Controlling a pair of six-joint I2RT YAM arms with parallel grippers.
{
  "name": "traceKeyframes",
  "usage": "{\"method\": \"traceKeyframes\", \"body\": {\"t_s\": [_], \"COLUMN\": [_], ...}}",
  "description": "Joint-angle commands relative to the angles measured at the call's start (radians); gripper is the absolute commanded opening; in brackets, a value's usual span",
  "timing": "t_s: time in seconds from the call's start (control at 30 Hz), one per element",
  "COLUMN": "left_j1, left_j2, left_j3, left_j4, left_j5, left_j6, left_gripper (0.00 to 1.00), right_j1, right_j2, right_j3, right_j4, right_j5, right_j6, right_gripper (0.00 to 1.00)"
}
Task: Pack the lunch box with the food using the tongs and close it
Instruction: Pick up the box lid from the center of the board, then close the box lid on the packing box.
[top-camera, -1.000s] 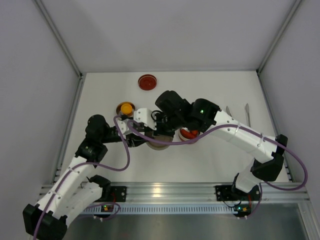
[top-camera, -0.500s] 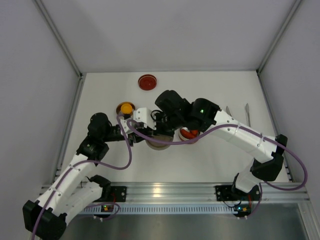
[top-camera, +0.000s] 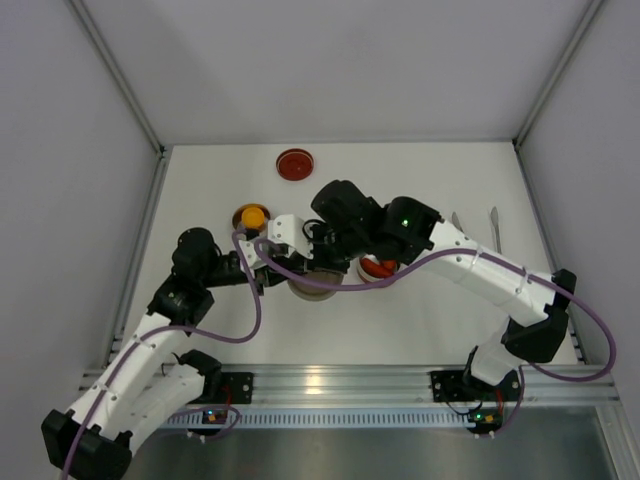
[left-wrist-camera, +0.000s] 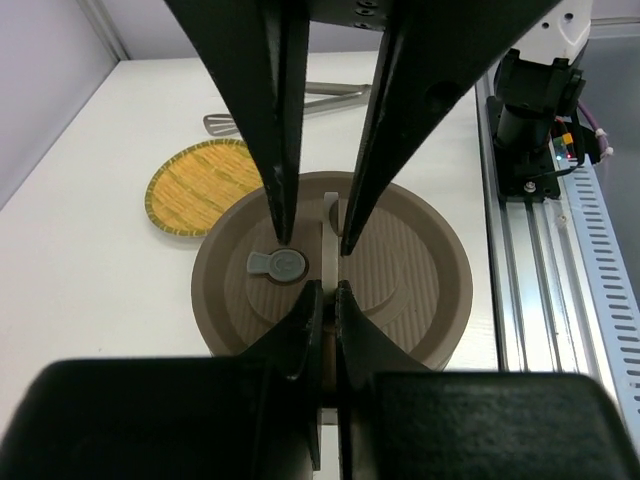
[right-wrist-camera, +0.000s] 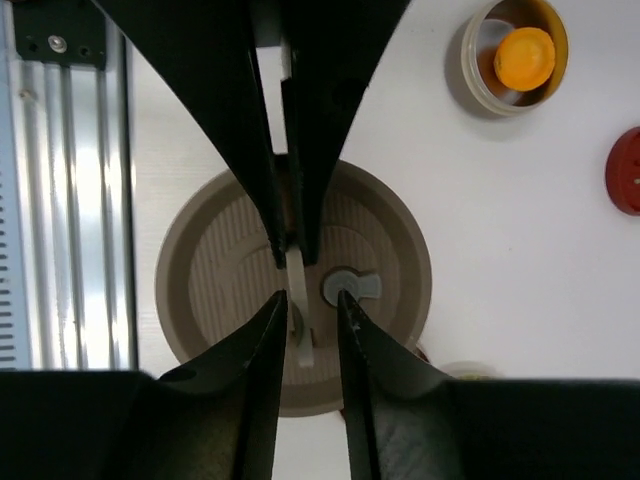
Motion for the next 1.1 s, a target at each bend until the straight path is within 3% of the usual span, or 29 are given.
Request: {"method": "traceKeyframes", "body": {"t_s": [0.0, 0.03, 0.07, 0.13, 0.17, 0.2, 0.23, 0.53, 0.73, 0.77, 0.87, 1.07], "left_j1": [-0.003, -0.003, -0.003, -0.003, -0.003, -0.001, -0.003, 0.063, 0.276, 0.343, 0.399, 0.416], "left_j2": [-0.034, -0.040, -0.045, -0.051, -0.056, -0.059, -0.065, -0.027, 0.125, 0.142, 0.231, 0.387], "left_j3": [0.016, 0.018, 0.018, 0.018, 0.016, 0.013, 0.007, -0.020, 0.020, 0.018, 0.059, 0.086], "left_j4": [-0.050, -0.064, -0.070, -0.090, -0.105, -0.111, -0.116, -0.093, 0.031, 0.060, 0.097, 0.239], "left_j5": [-0.022, -0.028, -0.030, -0.037, -0.048, -0.057, -0.067, -0.379, -0.594, -0.588, -0.594, -0.597], "left_j6": [-0.003, -0.004, -0.004, 0.003, 0.001, 0.001, -0.004, -0.106, -0.191, -0.203, -0.209, -0.153], "left_gripper": [0.00, 0.00, 0.00, 0.00, 0.00, 0.00, 0.00, 0.00, 0.00, 0.00, 0.00, 0.00], "right_j1": [-0.011, -0.023, -0.031, -0.066, -0.077, -0.089, -0.120, -0.370, -0.519, -0.536, -0.600, -0.652], "right_j2": [-0.062, -0.072, -0.075, -0.091, -0.097, -0.104, -0.117, -0.236, -0.330, -0.336, -0.361, -0.365], "right_j3": [-0.017, -0.020, -0.023, -0.026, -0.026, -0.026, -0.026, -0.086, -0.242, -0.261, -0.324, -0.402], "right_j4": [0.006, 0.005, 0.005, 0.002, 0.000, 0.000, 0.002, 0.040, 0.129, 0.138, 0.172, 0.216], "right_j5": [0.066, 0.065, 0.065, 0.056, 0.050, 0.042, 0.036, -0.072, -0.111, -0.121, -0.168, -0.245], "right_j6": [-0.019, -0.019, -0.019, -0.016, -0.017, -0.013, -0.011, 0.050, 0.091, 0.099, 0.130, 0.171], "right_gripper": [0.28, 0.32, 0.47, 0.66, 0.85, 0.96, 0.99, 1.00, 0.99, 0.99, 0.99, 0.99]}}
